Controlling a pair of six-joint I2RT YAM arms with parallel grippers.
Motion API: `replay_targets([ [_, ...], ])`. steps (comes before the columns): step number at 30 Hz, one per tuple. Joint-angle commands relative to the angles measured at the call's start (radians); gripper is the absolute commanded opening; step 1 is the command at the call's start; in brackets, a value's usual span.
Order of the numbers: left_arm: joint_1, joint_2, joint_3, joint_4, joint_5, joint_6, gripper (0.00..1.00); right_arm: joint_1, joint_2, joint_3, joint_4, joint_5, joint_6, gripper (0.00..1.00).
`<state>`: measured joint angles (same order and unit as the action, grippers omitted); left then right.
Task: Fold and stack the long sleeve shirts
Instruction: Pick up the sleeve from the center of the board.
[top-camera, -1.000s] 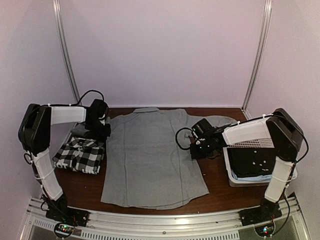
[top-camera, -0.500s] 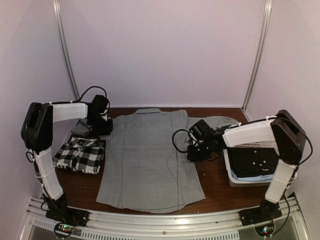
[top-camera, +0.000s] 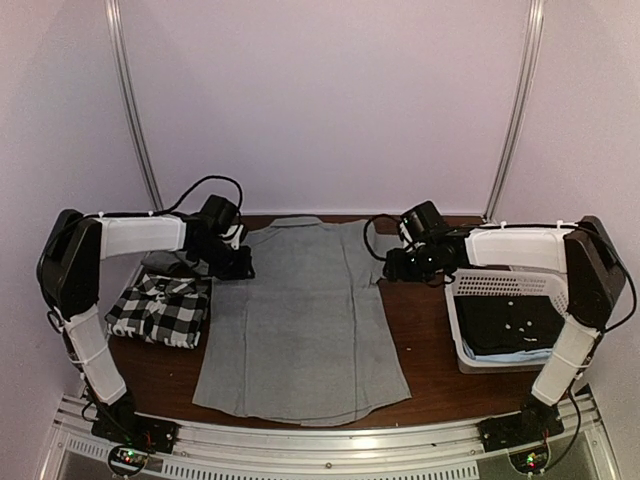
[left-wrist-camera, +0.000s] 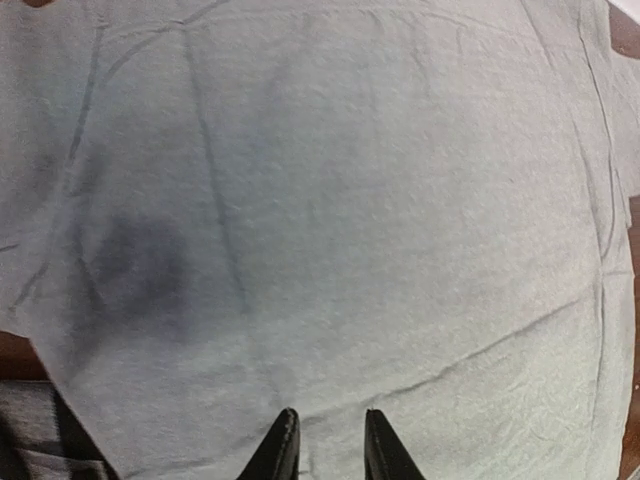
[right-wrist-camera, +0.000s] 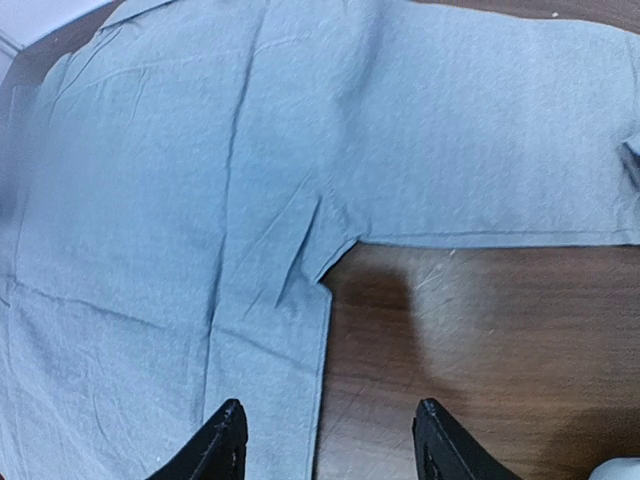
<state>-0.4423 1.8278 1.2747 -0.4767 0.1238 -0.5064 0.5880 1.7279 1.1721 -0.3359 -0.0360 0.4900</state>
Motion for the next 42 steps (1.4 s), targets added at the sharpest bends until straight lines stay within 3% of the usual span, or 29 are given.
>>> replay_targets([
  [1,-0.053,0.016,-0.042,0.088,0.058,-0.038,0.24,-0.102,0.008,0.061,-0.006,0.031,-0.04,0.59],
  [10,-0.059,0.039,-0.12,0.118,-0.005,-0.052,0.25,-0.382,0.029,0.108,0.016,0.077,-0.081,0.64],
  [14,-0.059,0.059,-0.122,0.126,0.001,-0.052,0.25,-0.492,0.069,0.148,0.026,0.063,-0.084,0.72],
  [18,-0.059,0.067,-0.109,0.128,0.0,-0.049,0.25,-0.554,0.104,0.162,0.05,0.072,-0.084,0.83],
  [27,-0.049,0.077,-0.095,0.114,-0.046,-0.038,0.25,-0.613,0.221,0.194,0.042,0.088,-0.094,0.93],
  [37,-0.03,0.086,-0.094,0.111,-0.066,-0.028,0.24,-0.619,0.375,0.277,0.02,0.084,-0.095,0.9],
  [39,-0.026,0.088,-0.098,0.11,-0.072,-0.027,0.24,-0.619,0.385,0.277,0.026,0.068,-0.093,0.85],
  [42,-0.015,0.09,-0.102,0.11,-0.082,-0.024,0.25,-0.618,0.385,0.277,0.036,0.045,-0.091,0.68],
])
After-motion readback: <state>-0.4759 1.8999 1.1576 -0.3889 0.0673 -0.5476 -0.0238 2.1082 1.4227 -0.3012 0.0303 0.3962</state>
